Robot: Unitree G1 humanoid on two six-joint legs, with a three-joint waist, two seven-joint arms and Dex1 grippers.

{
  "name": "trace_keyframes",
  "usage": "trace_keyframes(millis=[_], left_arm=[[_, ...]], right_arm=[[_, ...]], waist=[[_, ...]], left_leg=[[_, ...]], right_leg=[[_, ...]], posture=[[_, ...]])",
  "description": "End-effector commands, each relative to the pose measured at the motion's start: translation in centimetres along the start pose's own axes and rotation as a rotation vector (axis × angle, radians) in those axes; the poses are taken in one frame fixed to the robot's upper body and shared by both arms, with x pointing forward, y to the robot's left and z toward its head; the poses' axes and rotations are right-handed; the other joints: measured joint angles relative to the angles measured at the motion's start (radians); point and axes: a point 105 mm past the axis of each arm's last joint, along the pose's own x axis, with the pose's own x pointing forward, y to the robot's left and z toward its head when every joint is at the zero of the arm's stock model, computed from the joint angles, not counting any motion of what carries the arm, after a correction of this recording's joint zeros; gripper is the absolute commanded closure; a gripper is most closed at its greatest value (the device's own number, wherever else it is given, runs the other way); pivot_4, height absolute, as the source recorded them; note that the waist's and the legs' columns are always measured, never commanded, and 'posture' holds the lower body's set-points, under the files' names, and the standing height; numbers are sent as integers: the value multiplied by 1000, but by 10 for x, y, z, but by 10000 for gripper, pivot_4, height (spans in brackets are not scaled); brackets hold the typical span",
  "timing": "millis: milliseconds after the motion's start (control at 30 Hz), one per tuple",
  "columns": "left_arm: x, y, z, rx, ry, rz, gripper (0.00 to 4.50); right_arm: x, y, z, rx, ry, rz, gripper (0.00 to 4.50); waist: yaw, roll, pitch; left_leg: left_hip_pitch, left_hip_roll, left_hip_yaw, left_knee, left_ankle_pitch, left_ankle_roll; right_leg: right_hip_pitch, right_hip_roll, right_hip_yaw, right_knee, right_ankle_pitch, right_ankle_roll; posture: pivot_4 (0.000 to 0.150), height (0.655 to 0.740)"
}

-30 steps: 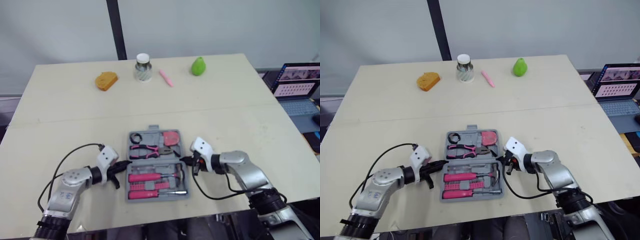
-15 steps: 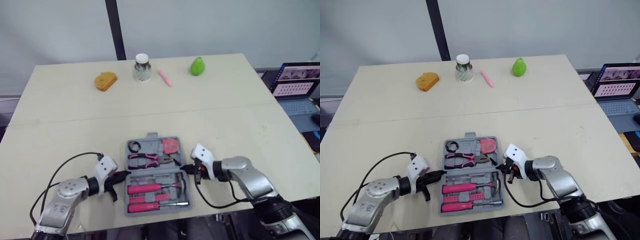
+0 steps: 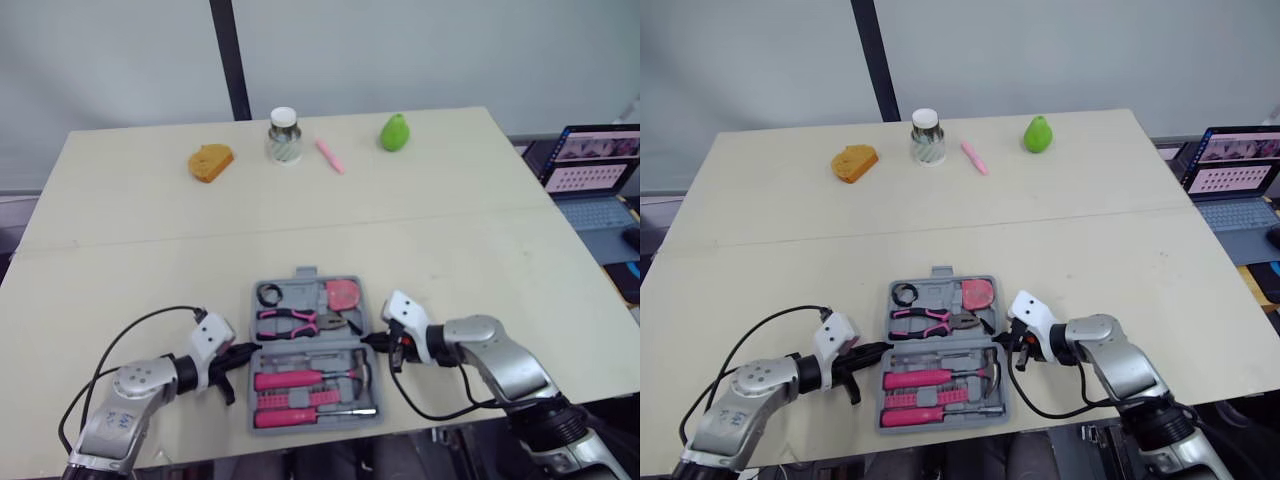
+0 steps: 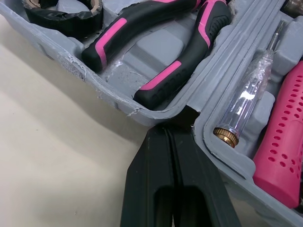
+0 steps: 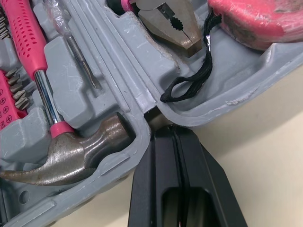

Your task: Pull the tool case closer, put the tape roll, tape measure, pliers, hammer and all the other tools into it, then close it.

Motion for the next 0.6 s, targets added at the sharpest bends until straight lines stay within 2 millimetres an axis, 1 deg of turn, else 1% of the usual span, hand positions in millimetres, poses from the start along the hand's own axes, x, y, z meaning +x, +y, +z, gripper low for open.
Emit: trace_keyframes(millis=[33,300,600], left_arm=[[3,-19,-11,-36,35,-72,44450],[-1,-25,-17,-56,51,-80,44450],[-4,-26,-20,-65,58,-77,44450]], right_arm=[[4,19,16,-46,-56,93,45000],[4,22,15,-45,-51,105,45000],[4,24,14,-47,-46,116,45000]], waist=[[0,0,0],[0,0,0],[0,0,0]], left_leg=[[0,0,0,0,0,0],[0,0,0,0,0,0],[0,0,0,0,-1,0]], right_leg=[[0,0,0,0,0,0],[0,0,0,0,0,0],[0,0,0,0,-1,-1]], posture=[[1500,7400],[1500,7400],[1500,7400]])
